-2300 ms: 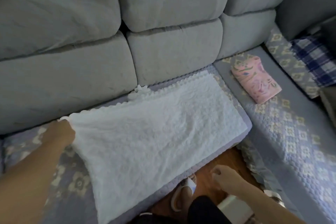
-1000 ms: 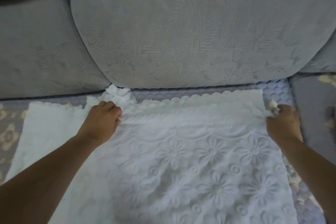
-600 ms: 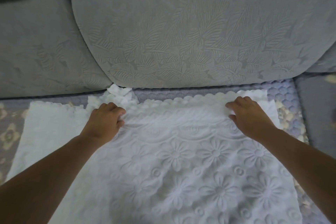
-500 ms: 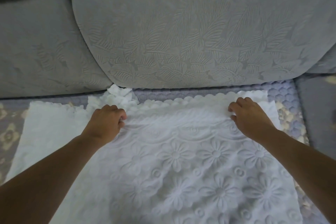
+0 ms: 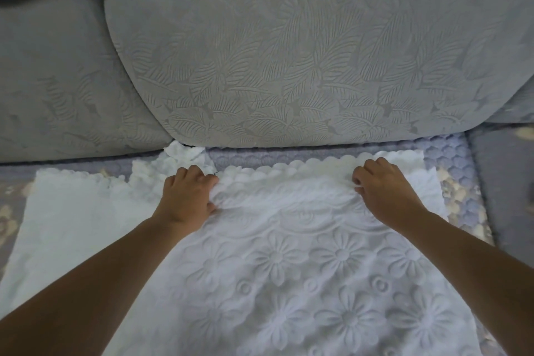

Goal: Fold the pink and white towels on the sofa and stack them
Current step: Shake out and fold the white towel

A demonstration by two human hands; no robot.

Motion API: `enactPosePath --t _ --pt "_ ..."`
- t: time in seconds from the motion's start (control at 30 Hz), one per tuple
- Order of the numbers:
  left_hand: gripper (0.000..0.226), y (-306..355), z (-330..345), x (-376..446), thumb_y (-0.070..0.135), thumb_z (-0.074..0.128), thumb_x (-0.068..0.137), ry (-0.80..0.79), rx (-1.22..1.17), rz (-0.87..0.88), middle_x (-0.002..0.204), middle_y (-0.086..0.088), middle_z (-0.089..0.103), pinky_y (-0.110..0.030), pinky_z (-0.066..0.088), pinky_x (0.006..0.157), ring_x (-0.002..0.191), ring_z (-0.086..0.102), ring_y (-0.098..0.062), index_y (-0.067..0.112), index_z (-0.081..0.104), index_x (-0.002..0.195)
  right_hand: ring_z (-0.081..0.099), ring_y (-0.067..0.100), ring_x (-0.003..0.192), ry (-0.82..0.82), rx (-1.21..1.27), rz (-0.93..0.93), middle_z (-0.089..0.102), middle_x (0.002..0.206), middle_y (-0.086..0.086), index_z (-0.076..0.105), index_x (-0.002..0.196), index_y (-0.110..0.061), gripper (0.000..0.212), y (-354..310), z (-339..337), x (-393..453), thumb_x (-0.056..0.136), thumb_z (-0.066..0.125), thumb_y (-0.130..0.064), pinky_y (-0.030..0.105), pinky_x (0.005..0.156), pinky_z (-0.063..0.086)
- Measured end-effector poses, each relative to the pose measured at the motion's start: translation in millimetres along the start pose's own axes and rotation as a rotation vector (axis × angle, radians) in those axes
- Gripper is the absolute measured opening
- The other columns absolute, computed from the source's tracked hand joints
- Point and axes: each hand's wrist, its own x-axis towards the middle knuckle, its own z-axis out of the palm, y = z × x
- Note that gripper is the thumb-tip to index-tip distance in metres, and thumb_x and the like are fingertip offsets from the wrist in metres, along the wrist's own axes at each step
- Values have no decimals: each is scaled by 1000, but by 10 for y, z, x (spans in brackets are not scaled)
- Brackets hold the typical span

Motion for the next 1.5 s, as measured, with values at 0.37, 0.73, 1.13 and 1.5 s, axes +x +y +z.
enactPosePath --t 0.37,0.73,1.13,1.5 --pt "53 -53 64 -47 23 89 64 44 10 29 95 -2 59 -42 46 72 87 60 -27 22 67 112 45 25 70 91 -2 -19 47 79 7 65 104 -1 36 125 -5 -385 72 70 15 35 66 43" --pt "37 -10 -86 -89 -2 74 53 53 45 221 76 6 46 -34 38 69 71 47 -21 24 52 67 48 26 81 54 115 142 53 91 7 62 92 -8 17 116 55 -155 80 74 -6 40 69 47" --pt "35 -125 -78 -185 18 88 62 -14 -14 394 79 7 60 -32 48 61 70 60 -18 24 69 90 50 24 88 -34 138 114 56 100 5 65 95 -8 19 193 26 -79 79 77 -9 39 77 51" --pt "8 -61 -147 -63 29 68 84 16 -58 464 98 8 62 -31 52 68 86 60 -16 22 72 84 48 22 84 -97 85 56 54 93 1 68 102 -15 42 32 -10 102 65 74 4 33 74 43"
